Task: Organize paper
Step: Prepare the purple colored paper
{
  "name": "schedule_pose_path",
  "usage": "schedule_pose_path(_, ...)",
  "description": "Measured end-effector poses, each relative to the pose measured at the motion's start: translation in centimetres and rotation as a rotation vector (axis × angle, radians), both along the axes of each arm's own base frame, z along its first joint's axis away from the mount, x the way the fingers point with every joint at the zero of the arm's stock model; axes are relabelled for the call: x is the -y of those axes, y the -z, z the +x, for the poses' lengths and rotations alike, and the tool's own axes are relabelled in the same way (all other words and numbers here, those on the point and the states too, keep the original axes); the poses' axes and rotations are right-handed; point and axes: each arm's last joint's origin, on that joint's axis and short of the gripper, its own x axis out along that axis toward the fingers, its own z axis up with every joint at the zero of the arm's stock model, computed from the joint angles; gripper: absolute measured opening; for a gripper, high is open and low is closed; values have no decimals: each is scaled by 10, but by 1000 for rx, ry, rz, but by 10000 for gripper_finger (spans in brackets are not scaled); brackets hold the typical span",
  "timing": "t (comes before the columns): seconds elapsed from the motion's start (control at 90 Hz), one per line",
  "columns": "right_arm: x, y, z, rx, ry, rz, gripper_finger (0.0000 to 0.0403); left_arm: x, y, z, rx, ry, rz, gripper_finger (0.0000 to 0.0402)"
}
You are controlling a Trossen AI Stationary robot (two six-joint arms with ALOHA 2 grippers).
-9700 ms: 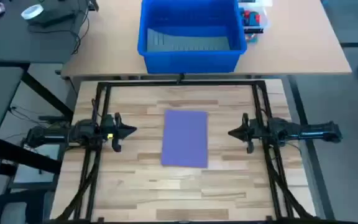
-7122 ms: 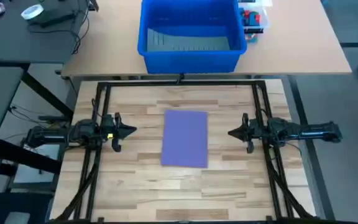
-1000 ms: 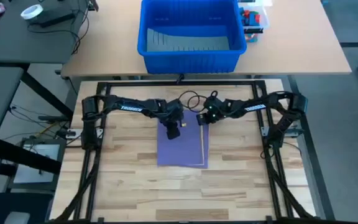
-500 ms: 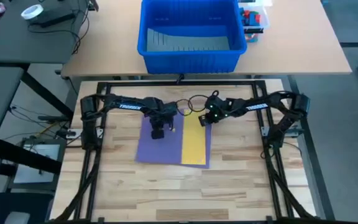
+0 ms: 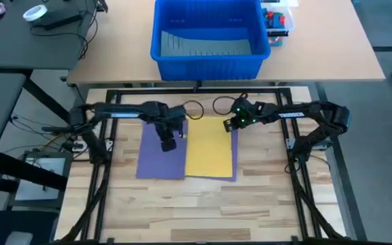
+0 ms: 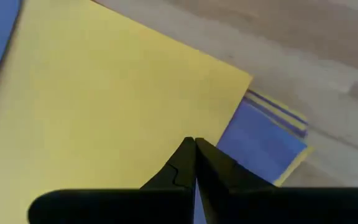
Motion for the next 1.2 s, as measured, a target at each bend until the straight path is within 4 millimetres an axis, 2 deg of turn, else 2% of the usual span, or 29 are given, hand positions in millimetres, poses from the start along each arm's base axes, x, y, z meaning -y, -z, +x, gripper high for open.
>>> schedule_pose_path(0.089,0,-2,0,5,-3,-1,0,5,19,-21,23,-198,-77,0)
schedule_pose_path(0.178,0,-2,0,11,-3,-3,0,10,36,-34,90,-367,-153,0)
schedule_pose_path(0.311,2,-3,0,10,-22,-18,0,17,61,-47,77,-497,-196,0)
schedule_pose_path(0.411,4,-3,-1,8,-26,-20,0,13,69,-55,44,-569,-143,0)
schedule_pose_path(0.589,4,-2,-2,3,-25,-20,0,-8,73,-79,-101,-619,-23,0)
schedule_pose_path(0.767,4,-2,-2,0,-27,-18,0,-30,73,-94,-142,-555,17,0)
schedule_pose_path(0.967,2,-1,-4,-23,-28,-4,0,-54,74,-113,-191,-614,84,0)
schedule_pose_path(1.2,2,-1,-4,-30,-27,0,0,-73,74,-131,-236,-603,126,0)
